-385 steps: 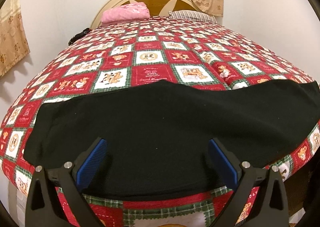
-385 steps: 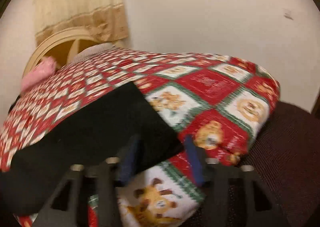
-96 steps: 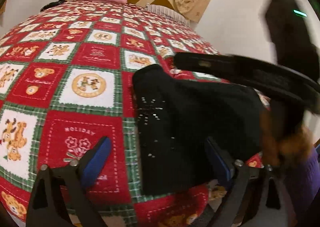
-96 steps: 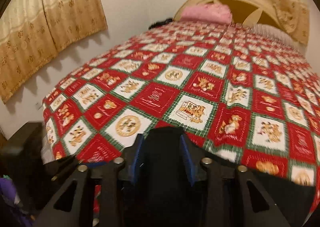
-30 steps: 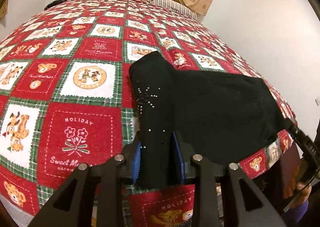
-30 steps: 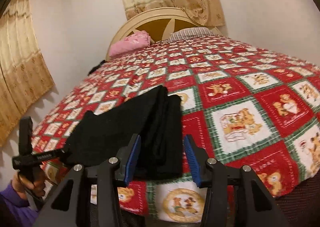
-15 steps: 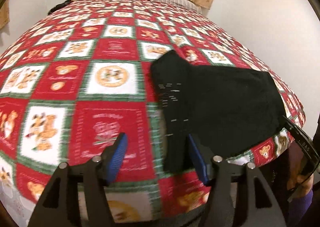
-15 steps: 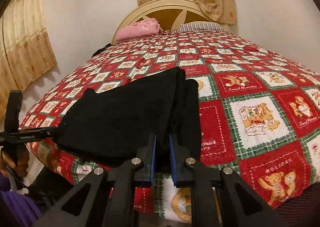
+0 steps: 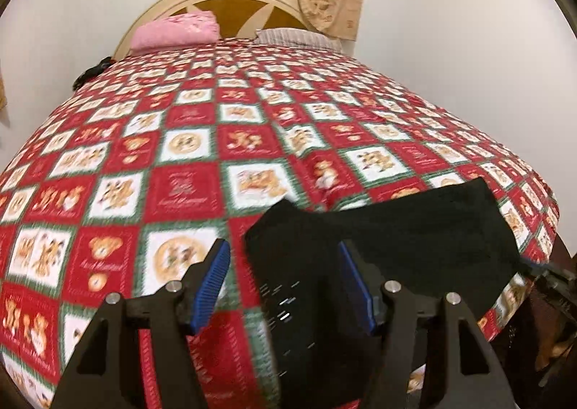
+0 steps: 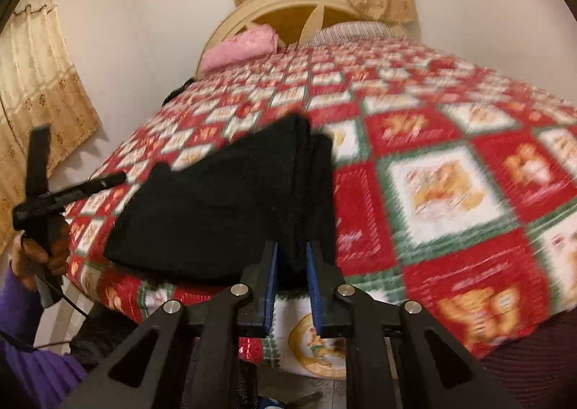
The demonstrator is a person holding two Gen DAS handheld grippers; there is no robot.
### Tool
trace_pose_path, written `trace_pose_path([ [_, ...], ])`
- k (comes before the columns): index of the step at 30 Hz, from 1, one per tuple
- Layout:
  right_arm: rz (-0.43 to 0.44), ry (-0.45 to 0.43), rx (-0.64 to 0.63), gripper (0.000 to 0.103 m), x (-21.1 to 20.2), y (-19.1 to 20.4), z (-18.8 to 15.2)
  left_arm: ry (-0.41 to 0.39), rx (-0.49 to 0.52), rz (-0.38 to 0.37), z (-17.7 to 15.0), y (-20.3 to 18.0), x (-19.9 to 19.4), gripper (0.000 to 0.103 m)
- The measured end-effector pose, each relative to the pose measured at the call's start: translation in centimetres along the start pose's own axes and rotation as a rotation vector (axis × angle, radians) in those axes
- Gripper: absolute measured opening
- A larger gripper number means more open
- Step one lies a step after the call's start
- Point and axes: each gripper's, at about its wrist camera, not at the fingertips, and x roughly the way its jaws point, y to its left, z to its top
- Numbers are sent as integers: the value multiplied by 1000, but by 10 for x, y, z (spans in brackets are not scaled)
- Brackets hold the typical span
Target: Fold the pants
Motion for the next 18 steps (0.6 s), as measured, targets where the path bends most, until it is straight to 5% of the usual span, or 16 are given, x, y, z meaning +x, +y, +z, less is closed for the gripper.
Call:
trace_pose_path([
  [2,-40,-125,-40,19,-19,8,14,-10,24,-3,6,-6,2,65],
  [4,-19,-149,-92,18,-14,19,35,-18,40,11,13,-12,8,65],
  [10,33,13,-100,18,80,20,73,60,-16,77,18,-4,44,65],
  [14,9,44,-44,15,104,0,71,139,-66,92,4,12,64,66],
  [18,48,50,95,13,111,-18,68,127,-95,97,-1,17,65,78],
])
